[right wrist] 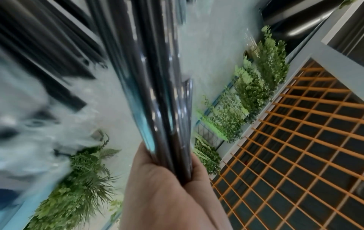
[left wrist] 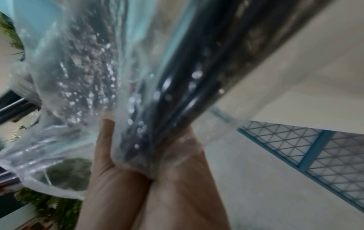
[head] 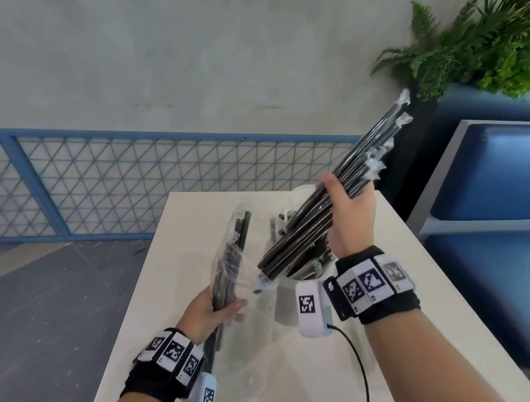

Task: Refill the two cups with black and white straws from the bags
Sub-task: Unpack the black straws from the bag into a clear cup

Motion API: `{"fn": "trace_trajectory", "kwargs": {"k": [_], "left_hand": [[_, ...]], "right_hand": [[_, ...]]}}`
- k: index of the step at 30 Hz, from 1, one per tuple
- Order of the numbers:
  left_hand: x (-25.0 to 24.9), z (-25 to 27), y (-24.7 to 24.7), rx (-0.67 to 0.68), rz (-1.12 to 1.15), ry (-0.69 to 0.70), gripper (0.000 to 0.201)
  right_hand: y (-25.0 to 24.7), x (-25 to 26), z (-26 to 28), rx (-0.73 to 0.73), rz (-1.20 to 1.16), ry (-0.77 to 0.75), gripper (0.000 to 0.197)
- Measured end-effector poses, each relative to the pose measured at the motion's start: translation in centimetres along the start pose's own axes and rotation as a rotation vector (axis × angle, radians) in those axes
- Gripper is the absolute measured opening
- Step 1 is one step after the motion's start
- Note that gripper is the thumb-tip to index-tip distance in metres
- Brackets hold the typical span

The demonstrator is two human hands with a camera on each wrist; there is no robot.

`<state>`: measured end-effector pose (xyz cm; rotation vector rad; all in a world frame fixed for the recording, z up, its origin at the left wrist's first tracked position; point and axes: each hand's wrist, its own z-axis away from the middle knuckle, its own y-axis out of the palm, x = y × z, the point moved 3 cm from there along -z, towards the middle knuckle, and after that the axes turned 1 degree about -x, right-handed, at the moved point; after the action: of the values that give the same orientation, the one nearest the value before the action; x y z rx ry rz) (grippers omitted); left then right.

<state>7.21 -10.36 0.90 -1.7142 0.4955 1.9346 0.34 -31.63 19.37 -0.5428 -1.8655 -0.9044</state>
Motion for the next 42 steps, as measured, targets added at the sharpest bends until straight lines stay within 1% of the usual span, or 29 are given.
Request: {"fn": "trace_trajectory", "kwargs": {"k": [2,3,6,8,10,12,14,15,16,17,18,19,22,24,26,28,30,32,34,35,36,37,38,40,42], "left_hand": [[0.5,-0.4,-0.5,-0.047,0.018,-0.019,0.031],[0.6,-0.5,-0.7,-0.069,0.017,-0.027,0.026],[0.6,-0.8,-1.3,-0.135,0.002,-0.043,0.021],[0.7,-0.9,-1.6,-0.196,0.035,-0.06,0.014],[0.9,-1.1,-2.0,-0.268,0.061,-0.074,0.016],[1.1,-1.4,-2.5,-0.322,0.084,-0.086,0.015],[0.6,-1.7,-2.7,-0.355,0.107,-0.064,0.01],[0.1,-1.8,-2.7,-0.364,0.109,-0.042,0.015],[-0.5,-1.9,-2.5,-0.363,0.115,-0.015,0.021],[-1.2,-2.0,-2.2,-0.358,0.121,0.01,0.021],[-2.0,-1.9,-1.8,-0.348,0.136,0.036,0.018],[-2.7,-1.8,-1.5,-0.339,0.157,0.055,0.015],[-4.3,-1.4,-0.9,-0.332,0.175,0.115,0.013],[-5.0,-1.1,-0.7,-0.326,0.167,0.148,0.011],[-5.6,-0.8,-0.3,-0.321,0.171,0.169,0.009],[-6.2,-0.7,0.0,-0.306,0.188,0.186,0.008],[-6.6,-0.6,0.2,-0.292,0.195,0.192,0.009],[-6.8,-0.5,0.3,-0.274,0.199,0.199,0.007],[-7.0,-0.4,0.5,-0.255,0.193,0.204,0.005],[-7.0,-0.4,0.6,-0.246,0.184,0.205,0.005],[-7.1,-0.3,0.7,-0.236,0.174,0.205,0.007],[-7.0,-0.2,0.9,-0.228,0.162,0.208,0.011],[-6.9,-0.2,0.9,-0.22,0.148,0.208,0.015],[-6.6,-0.2,1.0,-0.21,0.122,0.208,0.022],[-6.5,-0.1,0.9,-0.208,0.119,0.213,0.024]], "right_hand": [[0.1,1.0,-0.7,-0.032,-0.02,-0.04,0.018],[0.2,1.5,-1.1,-0.044,-0.024,-0.058,0.017],[0.6,2.5,-1.9,-0.066,-0.014,-0.112,0.017],[0.7,2.6,-2.2,-0.079,0.052,-0.16,0.018],[0.7,2.6,-2.2,-0.079,0.108,-0.207,0.017],[0.7,2.2,-2.0,-0.05,0.169,-0.229,0.022],[0.9,1.3,-1.4,0.006,0.246,-0.22,0.028],[1.0,0.5,-1.1,0.04,0.286,-0.206,0.029],[1.1,-0.4,-0.7,0.065,0.331,-0.186,0.03],[0.9,-1.4,-0.4,0.075,0.377,-0.152,0.031],[0.6,-2.5,-0.1,0.076,0.421,-0.101,0.032],[0.2,-3.7,0.1,0.076,0.466,-0.032,0.032],[-1.0,-6.6,0.1,0.1,0.55,0.179,0.033],[-1.3,-7.1,-0.2,0.137,0.592,0.218,0.036],[-1.1,-6.8,-0.2,0.169,0.628,0.208,0.039],[-0.8,-5.9,-0.2,0.158,0.561,0.142,0.041],[-0.4,-4.7,-0.1,0.1,0.477,0.027,0.043],[0.0,-3.7,0.0,0.075,0.44,-0.097,0.045],[0.5,-2.9,0.4,0.116,0.472,-0.217,0.04],[0.7,-2.8,0.5,0.156,0.527,-0.252,0.032],[0.8,-3.1,0.6,0.201,0.609,-0.259,0.022],[0.8,-3.7,0.6,0.245,0.703,-0.238,0.012],[0.6,-4.6,0.4,0.283,0.797,-0.19,0.006],[0.1,-6.1,0.0,0.328,0.925,-0.105,0.013],[-0.1,-6.8,-0.5,0.366,0.977,-0.066,0.017]]}}
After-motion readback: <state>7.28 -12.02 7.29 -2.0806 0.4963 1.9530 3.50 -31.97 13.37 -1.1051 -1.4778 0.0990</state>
